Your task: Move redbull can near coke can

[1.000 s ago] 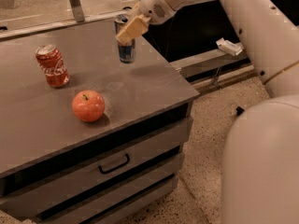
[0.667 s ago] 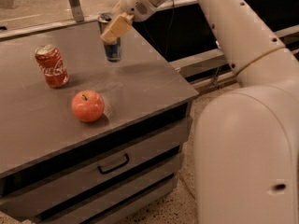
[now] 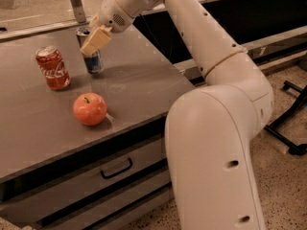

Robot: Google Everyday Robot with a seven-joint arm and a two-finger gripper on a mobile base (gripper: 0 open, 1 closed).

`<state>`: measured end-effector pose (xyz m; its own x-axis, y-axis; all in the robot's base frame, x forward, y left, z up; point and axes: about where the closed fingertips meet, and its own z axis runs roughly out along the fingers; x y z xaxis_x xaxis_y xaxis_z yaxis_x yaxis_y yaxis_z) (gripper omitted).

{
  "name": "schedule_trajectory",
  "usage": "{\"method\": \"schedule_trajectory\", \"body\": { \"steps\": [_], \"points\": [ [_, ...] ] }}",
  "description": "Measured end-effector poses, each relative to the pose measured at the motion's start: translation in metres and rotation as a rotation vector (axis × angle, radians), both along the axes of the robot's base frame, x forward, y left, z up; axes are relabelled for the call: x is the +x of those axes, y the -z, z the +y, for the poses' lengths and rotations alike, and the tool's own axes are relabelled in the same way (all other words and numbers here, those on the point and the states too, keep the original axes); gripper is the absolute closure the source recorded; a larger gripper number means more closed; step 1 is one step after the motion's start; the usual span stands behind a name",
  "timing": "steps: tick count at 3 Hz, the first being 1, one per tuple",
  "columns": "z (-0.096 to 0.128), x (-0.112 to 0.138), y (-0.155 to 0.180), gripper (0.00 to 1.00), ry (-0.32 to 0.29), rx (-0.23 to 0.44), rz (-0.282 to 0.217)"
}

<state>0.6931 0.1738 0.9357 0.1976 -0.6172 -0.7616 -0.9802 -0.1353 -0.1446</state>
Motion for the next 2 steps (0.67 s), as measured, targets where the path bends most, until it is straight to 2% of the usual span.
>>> {"method": "schedule_trajectory", "body": {
  "steps": [1, 2],
  "points": [
    [0.0213, -0.0067, 0.0053, 0.82, -0.059, 0.021, 0.015],
    [0.0308, -0.015, 0.0048, 0.59, -0.099, 0.016, 0.015]
  ]
}}
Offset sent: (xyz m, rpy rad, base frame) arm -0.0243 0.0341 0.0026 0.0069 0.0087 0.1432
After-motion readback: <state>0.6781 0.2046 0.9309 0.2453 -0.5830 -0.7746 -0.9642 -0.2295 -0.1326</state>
